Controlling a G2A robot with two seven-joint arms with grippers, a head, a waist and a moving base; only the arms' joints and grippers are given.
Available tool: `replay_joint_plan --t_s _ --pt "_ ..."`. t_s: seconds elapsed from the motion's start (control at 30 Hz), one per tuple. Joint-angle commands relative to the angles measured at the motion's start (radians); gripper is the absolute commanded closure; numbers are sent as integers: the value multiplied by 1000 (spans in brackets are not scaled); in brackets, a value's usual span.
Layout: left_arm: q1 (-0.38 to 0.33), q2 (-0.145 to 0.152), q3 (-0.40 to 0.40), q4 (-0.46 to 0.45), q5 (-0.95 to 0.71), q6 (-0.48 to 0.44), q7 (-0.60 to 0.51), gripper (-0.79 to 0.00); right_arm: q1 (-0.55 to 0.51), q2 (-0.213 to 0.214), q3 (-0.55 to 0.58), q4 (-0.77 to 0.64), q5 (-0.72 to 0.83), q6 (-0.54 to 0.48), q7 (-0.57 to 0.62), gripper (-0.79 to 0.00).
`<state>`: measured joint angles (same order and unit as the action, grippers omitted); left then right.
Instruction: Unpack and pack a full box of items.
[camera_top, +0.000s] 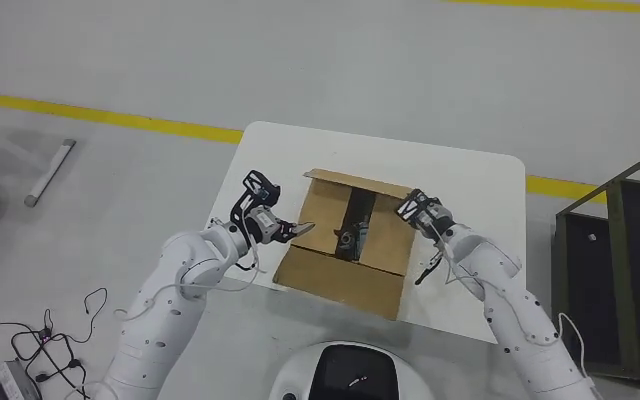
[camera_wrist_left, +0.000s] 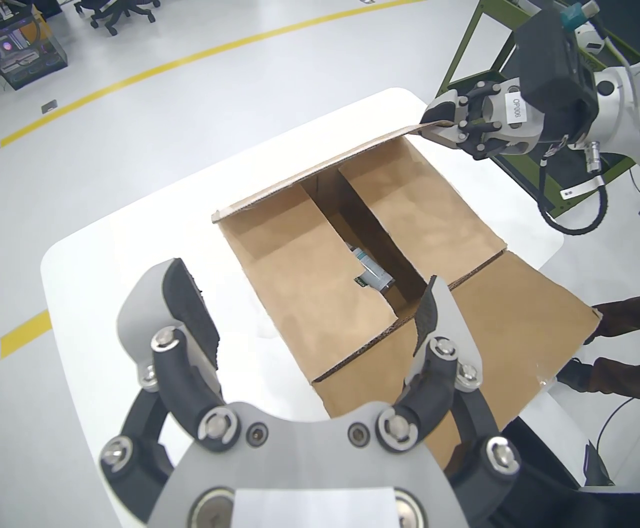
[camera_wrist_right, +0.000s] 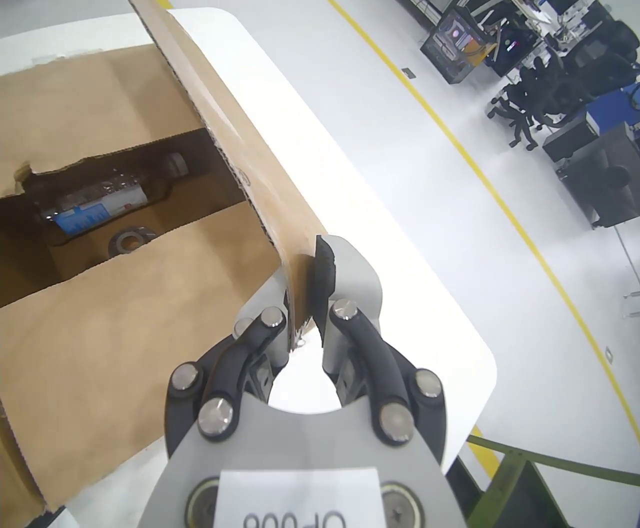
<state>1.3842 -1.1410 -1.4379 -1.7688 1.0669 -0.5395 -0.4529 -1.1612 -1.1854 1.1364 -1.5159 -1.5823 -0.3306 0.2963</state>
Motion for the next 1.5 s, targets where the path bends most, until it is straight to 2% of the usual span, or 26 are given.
replay_joint_plan --t_s 0.0,0.23,0.43,0.83,1.47 --pt "1 1 1 -2 0 -3 1 -785 -32 5 31 -47 44 -22 31 0" --pt "0 5 7 -6 0 -7 1 -785 -123 18 153 -151 279 -77 82 0" --pt "-3 8 17 -4 3 -10 1 -785 -145 26 220 -152 416 -126 114 0" --pt "-19 12 37 11 8 -11 1 -785 -78 21 265 47 817 -178 134 0" --pt "-13 22 43 3 -3 3 -5 -785 49 9 219 339 1032 -181 152 0"
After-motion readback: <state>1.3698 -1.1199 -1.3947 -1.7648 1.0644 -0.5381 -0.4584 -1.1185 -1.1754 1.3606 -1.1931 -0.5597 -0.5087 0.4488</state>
